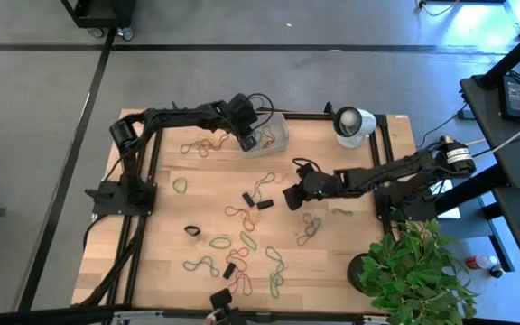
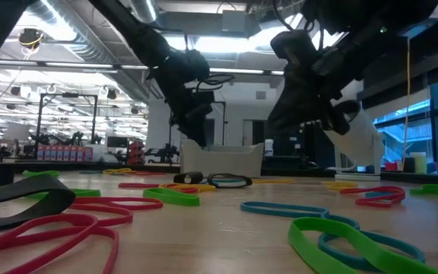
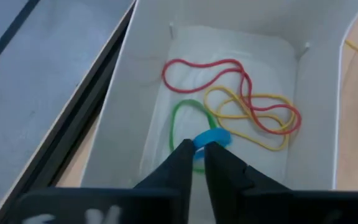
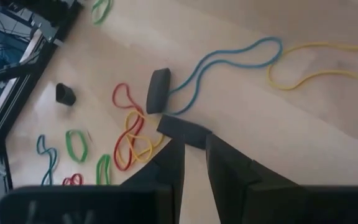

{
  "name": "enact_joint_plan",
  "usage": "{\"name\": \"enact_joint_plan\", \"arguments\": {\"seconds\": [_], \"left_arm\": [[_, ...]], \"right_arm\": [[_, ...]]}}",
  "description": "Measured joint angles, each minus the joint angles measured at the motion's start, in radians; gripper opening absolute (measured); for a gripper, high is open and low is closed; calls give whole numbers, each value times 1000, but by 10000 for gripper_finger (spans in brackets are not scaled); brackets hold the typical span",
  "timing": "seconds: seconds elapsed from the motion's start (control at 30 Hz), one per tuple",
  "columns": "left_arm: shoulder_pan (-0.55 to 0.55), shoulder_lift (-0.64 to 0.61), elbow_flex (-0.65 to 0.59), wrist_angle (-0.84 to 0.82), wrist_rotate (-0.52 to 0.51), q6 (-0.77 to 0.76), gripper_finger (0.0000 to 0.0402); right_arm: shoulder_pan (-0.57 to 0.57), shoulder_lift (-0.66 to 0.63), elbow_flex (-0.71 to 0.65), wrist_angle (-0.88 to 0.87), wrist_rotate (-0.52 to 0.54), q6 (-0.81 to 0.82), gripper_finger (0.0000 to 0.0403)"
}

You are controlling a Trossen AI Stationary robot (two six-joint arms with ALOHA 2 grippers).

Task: Pick and place rubber bands into bin
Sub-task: Put the blue rubber band into the gray bin, then put the black rubber band into the gray bin

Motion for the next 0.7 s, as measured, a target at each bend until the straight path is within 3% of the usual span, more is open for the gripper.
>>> {"name": "enact_joint_plan", "arguments": {"seconds": [0.2,0.33,0.47,0.7], "left_arm": [[0,-24,0,-2,1,-25,113],[-5,-77,0,-23,-3,-55,140],[-14,-168,0,-89,-26,-152,145],[-73,-355,-32,-304,-26,-293,119]], "right_arm": [[-46,0,0,0,-6,-85,70],[-95,0,0,2,-86,-185,70],[-149,0,0,2,-177,-281,70],[-225,0,0,7,-280,-493,70]]}}
